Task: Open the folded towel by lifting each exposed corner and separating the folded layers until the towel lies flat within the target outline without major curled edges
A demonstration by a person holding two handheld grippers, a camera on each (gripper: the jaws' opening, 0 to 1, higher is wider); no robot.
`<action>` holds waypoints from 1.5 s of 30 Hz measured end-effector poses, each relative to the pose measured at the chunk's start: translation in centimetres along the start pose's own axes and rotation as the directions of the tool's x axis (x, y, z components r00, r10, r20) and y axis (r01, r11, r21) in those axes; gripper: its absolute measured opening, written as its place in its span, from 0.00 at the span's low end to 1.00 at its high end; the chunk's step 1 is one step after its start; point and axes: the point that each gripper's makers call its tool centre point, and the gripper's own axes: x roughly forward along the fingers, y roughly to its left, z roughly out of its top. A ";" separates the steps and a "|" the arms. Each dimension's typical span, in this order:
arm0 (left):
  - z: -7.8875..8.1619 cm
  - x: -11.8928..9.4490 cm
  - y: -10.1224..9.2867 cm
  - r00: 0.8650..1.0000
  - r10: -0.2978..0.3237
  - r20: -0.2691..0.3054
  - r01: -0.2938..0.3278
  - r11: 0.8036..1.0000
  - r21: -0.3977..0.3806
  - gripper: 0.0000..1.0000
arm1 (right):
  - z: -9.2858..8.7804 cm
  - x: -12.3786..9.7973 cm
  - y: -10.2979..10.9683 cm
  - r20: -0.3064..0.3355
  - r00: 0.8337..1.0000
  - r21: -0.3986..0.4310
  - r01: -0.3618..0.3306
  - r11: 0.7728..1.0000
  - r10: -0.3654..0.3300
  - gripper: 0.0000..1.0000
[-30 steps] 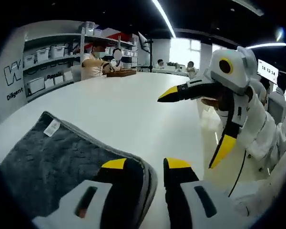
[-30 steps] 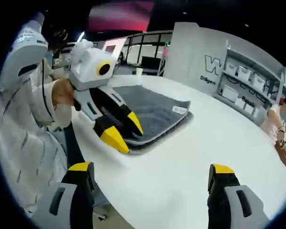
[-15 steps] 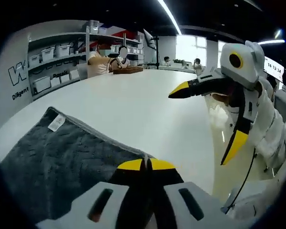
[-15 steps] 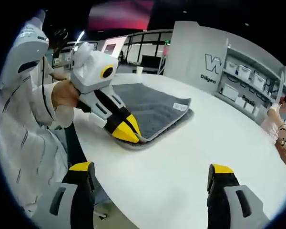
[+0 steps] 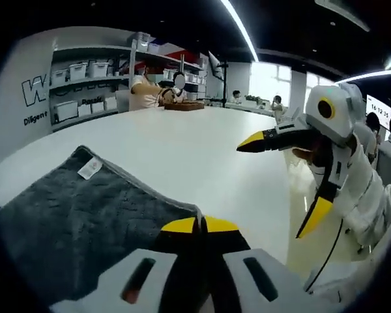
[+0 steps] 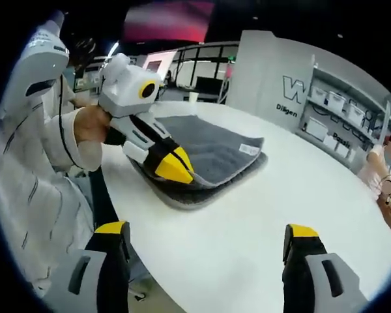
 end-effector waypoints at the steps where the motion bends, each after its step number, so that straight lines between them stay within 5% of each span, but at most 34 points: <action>1: 0.1 -0.3 0.3 1.000 0.008 0.004 -0.008 1.000 -0.008 0.02 | 0.0 0.0 0.0 0.000 1.000 -0.001 -0.001 1.000 0.001 0.97; 11: 1.0 -2.8 3.4 0.995 0.085 0.047 -0.082 0.995 -0.049 0.02 | 1.1 1.0 0.5 0.006 1.000 -0.016 -0.023 1.000 0.023 0.96; 24: 0.5 -6.7 8.3 0.973 0.223 0.053 -0.219 0.973 -0.073 0.02 | 2.0 2.2 1.2 -0.005 0.999 -0.042 -0.052 0.998 0.052 0.95; 32: -0.5 -9.4 11.5 0.946 0.322 0.037 -0.319 0.945 -0.071 0.02 | 2.8 3.2 1.5 -0.011 0.998 -0.059 -0.067 0.996 0.066 0.95; 45: -3.1 -14.2 16.5 0.881 0.472 -0.016 -0.472 0.879 -0.069 0.02 | 3.9 4.9 2.5 -0.024 0.995 -0.088 -0.101 0.991 0.099 0.95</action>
